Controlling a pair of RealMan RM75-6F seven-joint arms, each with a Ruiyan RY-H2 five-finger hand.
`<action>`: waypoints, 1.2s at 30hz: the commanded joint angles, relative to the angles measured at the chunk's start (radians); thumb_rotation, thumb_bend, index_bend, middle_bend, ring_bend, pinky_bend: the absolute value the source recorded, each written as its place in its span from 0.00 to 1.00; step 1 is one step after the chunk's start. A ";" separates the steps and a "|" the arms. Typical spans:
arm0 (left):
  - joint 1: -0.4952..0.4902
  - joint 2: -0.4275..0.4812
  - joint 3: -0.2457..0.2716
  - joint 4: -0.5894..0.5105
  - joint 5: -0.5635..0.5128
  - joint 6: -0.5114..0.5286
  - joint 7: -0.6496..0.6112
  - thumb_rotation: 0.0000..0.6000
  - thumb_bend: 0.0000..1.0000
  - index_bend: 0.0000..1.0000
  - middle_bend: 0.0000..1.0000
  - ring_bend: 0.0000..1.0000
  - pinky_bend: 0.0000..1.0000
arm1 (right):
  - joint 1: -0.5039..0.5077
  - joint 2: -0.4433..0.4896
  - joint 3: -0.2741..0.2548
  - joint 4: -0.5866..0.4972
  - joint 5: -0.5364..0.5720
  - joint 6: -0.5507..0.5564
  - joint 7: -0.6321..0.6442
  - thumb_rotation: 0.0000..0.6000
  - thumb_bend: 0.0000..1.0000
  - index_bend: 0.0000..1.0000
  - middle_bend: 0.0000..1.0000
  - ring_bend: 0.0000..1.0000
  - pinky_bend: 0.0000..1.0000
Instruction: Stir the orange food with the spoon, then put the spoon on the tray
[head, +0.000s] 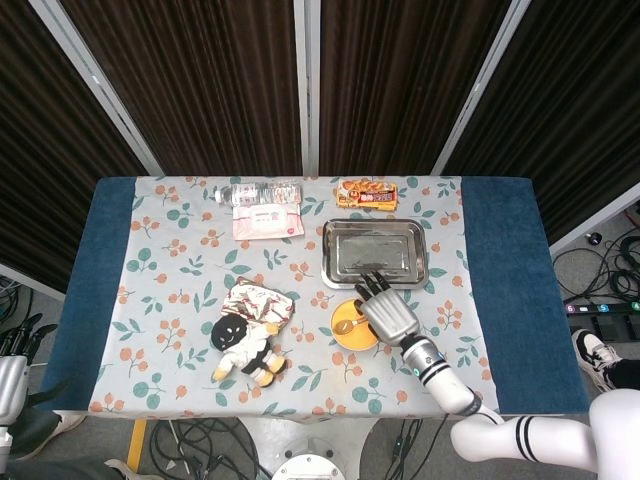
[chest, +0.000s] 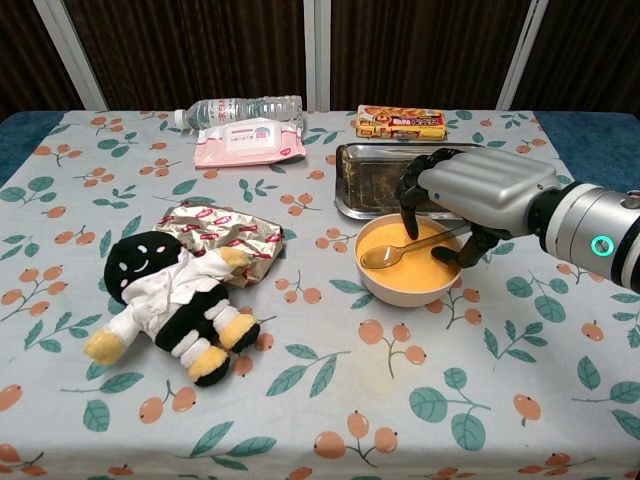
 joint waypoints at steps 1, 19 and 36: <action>0.001 -0.001 0.000 0.002 -0.001 0.000 -0.001 1.00 0.00 0.25 0.17 0.15 0.14 | 0.002 -0.003 0.003 0.002 0.004 -0.001 -0.003 1.00 0.35 0.45 0.16 0.00 0.00; 0.001 -0.005 -0.002 0.008 -0.003 -0.001 -0.005 1.00 0.00 0.25 0.17 0.15 0.14 | 0.008 -0.010 0.001 0.012 0.017 -0.003 -0.020 1.00 0.36 0.51 0.17 0.00 0.00; -0.002 -0.004 -0.003 0.002 0.000 -0.001 0.002 1.00 0.00 0.25 0.17 0.15 0.14 | 0.027 0.064 -0.014 -0.028 -0.109 0.064 -0.128 1.00 0.40 0.63 0.25 0.03 0.00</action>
